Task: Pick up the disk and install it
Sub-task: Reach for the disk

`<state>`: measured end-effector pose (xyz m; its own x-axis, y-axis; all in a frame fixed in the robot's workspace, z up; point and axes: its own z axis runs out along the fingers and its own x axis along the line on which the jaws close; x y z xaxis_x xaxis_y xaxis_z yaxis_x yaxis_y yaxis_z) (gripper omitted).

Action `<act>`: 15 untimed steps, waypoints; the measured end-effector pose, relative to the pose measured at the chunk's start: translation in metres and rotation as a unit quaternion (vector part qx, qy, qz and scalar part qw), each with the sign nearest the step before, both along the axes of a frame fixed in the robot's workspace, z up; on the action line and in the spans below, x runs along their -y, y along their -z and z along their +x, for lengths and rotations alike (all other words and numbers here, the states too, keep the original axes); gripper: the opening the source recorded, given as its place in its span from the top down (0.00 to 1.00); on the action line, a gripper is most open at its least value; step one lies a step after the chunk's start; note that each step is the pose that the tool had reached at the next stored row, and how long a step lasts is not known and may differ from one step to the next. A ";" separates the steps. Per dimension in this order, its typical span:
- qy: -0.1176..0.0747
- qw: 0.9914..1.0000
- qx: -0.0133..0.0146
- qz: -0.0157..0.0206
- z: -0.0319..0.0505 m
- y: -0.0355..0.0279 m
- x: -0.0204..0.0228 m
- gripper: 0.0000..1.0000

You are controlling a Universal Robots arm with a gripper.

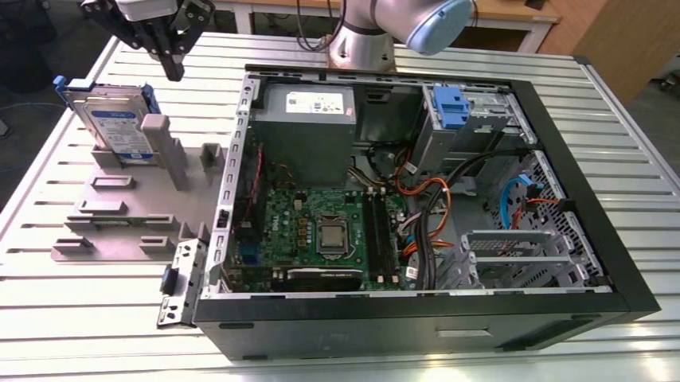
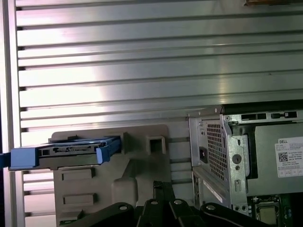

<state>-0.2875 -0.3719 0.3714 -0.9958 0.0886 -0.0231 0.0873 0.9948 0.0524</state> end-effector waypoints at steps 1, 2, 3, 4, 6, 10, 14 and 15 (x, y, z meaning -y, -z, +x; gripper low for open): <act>0.000 1.000 0.000 0.000 -0.0005 0.0000 -0.0002 0.89; 0.000 1.000 0.000 0.000 -0.0009 0.0001 -0.0003 0.89; 0.000 1.000 0.000 0.000 -0.0014 0.0002 -0.0005 0.89; 0.000 1.000 0.000 0.000 -0.0020 0.0002 -0.0007 0.89; 0.000 1.000 0.000 0.000 -0.0030 0.0002 -0.0010 0.89; 0.000 1.000 0.000 0.000 -0.0048 0.0004 -0.0015 0.89; 0.000 1.000 0.000 0.000 -0.0063 0.0006 -0.0022 0.89; 0.000 1.000 0.000 0.000 -0.0066 0.0006 -0.0024 0.89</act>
<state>-0.2942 -0.3695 0.3708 -0.9958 0.0886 -0.0229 0.0874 0.9948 0.0524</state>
